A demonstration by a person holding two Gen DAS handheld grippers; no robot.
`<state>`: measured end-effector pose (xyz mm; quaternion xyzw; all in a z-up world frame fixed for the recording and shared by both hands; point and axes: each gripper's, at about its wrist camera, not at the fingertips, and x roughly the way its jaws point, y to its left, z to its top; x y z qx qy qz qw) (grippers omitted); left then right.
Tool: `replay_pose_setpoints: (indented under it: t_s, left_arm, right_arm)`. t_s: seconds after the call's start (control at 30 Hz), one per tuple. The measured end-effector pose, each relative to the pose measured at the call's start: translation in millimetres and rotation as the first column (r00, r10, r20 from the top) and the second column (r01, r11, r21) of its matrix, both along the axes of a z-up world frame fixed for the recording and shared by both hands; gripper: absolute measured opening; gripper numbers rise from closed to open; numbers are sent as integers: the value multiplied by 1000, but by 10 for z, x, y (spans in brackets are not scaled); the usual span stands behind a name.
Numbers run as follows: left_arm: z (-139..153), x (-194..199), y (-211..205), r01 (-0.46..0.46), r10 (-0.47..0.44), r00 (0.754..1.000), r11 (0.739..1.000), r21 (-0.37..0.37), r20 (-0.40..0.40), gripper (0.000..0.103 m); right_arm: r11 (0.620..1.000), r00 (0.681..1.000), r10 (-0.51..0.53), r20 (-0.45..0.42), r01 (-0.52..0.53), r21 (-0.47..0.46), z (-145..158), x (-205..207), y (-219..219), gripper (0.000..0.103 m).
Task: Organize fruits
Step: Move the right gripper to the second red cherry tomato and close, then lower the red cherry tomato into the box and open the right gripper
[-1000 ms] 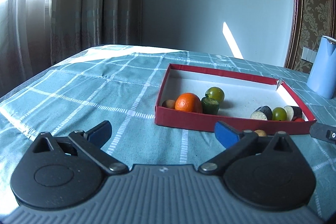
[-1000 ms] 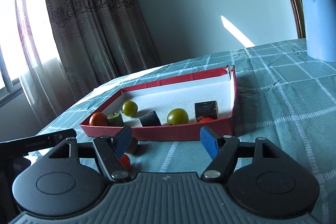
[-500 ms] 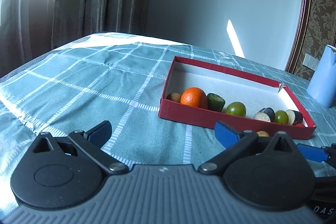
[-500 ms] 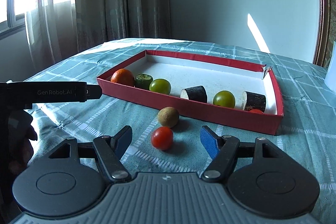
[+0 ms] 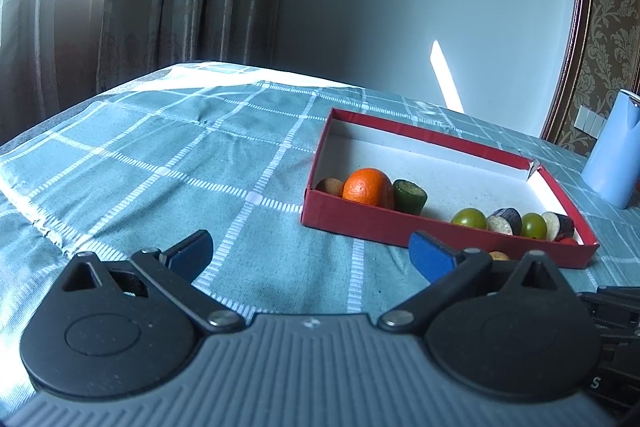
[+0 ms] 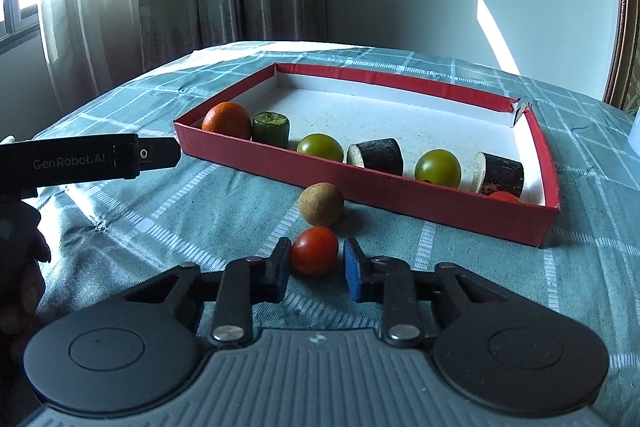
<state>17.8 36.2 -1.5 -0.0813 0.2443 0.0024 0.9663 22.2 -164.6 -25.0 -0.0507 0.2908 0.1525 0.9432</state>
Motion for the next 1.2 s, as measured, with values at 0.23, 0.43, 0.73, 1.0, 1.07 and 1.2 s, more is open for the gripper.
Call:
replay_pose_setpoints:
  t_s: [0.23,0.43,0.73,1.0,1.07,1.2]
  left_arm:
    - [6,-17,7,0,0,1000,1000,-7,2,103]
    - [9,-20,-8,5,-5,1000,1000,-4,6,103]
    - [6,-10,-8,10,-10,1000,1000,-3,-2,103]
    - [-3,5,-32,20,-20,1000,1000,6,-6,103]
    - [-6,6,-31,22,-22,1000,1000,5,-7,103]
    - [-10,20,-45,24,-24,1000,1000,9,-15,103]
  right_arm:
    - [998,998,6,62,-9,54,116,-167,-147,24]
    - [993,983,-74,170,57,103,429,-120,-463,24]
    - [986,969,-150,197,133,99,567,361,-659,24]
    - [979,970,-182,158,165,118,425,641,-739,25]
    - [976,968,-194,158,173,135,387,655,-787,25]
    - [968,967,-209,144,183,174,341,650,-892,46]
